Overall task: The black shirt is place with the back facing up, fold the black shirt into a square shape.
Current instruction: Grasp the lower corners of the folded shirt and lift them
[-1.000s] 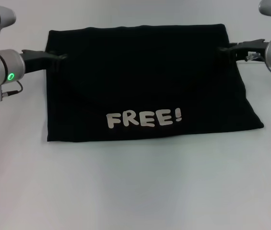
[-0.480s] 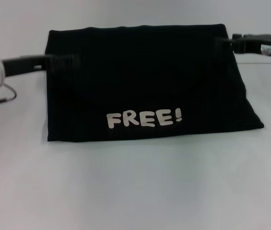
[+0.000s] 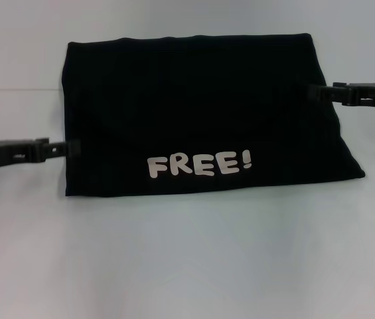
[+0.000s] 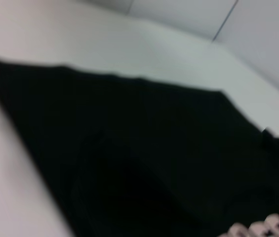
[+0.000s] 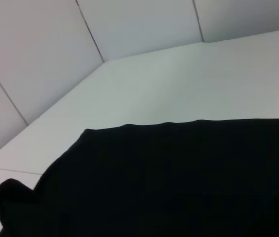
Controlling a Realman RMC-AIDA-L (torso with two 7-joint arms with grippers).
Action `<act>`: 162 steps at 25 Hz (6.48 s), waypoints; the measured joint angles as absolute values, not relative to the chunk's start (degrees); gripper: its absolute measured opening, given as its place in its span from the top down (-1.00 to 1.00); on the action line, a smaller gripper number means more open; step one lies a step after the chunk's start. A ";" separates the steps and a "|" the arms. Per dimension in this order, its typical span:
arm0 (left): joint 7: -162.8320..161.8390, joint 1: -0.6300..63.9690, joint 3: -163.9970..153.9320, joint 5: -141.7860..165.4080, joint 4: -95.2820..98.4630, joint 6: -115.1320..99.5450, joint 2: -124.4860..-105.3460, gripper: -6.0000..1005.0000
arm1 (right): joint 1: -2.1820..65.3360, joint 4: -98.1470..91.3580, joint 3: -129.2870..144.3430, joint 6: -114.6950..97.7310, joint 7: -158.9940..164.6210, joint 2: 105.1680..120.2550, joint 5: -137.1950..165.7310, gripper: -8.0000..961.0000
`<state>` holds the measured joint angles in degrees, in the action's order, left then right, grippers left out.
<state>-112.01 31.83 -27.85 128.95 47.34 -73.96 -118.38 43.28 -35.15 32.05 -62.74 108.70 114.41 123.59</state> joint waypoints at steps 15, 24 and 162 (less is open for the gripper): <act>-120.87 34.31 -28.47 135.64 39.82 -71.10 -118.30 -0.79 | 43.73 -35.00 32.97 -60.02 109.02 114.34 123.51 -0.61; -120.64 34.72 -29.40 135.86 39.11 -71.63 -118.47 -0.78 | 43.57 -35.06 33.23 -59.63 109.06 114.18 123.48 -0.61; -117.39 32.09 -28.81 138.84 44.17 -81.73 -118.17 0.98 | 35.38 -33.99 38.15 -69.73 111.58 112.65 138.41 0.87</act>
<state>-117.39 32.09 -28.81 138.84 44.17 -81.73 -118.17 35.38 -33.99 38.15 -69.73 111.58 112.65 138.41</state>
